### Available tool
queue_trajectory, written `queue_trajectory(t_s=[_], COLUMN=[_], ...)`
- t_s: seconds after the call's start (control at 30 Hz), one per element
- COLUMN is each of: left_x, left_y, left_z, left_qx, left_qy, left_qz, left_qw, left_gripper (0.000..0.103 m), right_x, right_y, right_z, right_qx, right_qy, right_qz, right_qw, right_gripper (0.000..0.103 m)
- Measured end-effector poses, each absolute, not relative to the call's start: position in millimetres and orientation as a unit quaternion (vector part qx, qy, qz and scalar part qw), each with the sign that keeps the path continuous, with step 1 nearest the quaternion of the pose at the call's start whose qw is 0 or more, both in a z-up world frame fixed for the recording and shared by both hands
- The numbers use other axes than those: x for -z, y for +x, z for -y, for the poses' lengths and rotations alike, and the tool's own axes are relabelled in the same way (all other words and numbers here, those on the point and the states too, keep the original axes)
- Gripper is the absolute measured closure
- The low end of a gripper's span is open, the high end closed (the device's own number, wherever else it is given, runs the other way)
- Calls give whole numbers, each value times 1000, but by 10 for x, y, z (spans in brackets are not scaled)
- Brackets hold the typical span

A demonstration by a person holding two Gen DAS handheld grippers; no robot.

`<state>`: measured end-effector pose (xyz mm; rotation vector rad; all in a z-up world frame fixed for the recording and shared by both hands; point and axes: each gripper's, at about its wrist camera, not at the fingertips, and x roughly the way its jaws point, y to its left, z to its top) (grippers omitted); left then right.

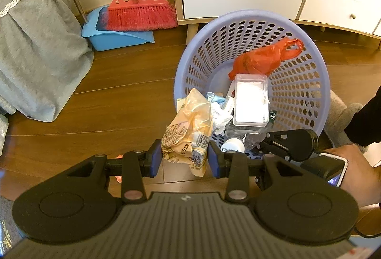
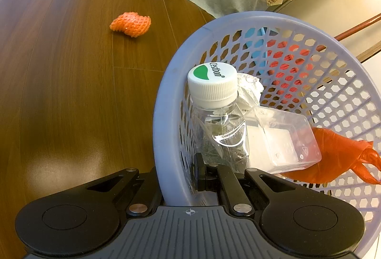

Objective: Collect trash
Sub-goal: 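Lift the crumpled paper and carry it above the basket, then lower the paper into the basket and open the left gripper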

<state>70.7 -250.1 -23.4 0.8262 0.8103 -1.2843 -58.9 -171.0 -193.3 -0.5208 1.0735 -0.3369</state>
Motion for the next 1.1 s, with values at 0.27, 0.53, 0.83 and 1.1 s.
queue_trajectory(t_s=[0.27,0.53,0.83,1.1], left_x=[250,259,247,246], left_y=[688,645,573,503], left_z=[2525,2594,2736,2905], left_qx=[567,576,591,605], left_qy=[370,376,403,401], left_qz=[-351,-341,-296,-284], left_qw=[647,641,633,626], left_gripper=[69,69,68,68], right_x=[1908,1901,1899,1893], right_y=[-576,-537,-528,-518], right_z=[1722,1710,1705,1714], right_qx=[157,158,159,160], right_qy=[-242,-240,-238,-235], right_qz=[-503,-504,-504,-503], right_qw=[814,815,815,816], right_gripper=[102,102,102,102])
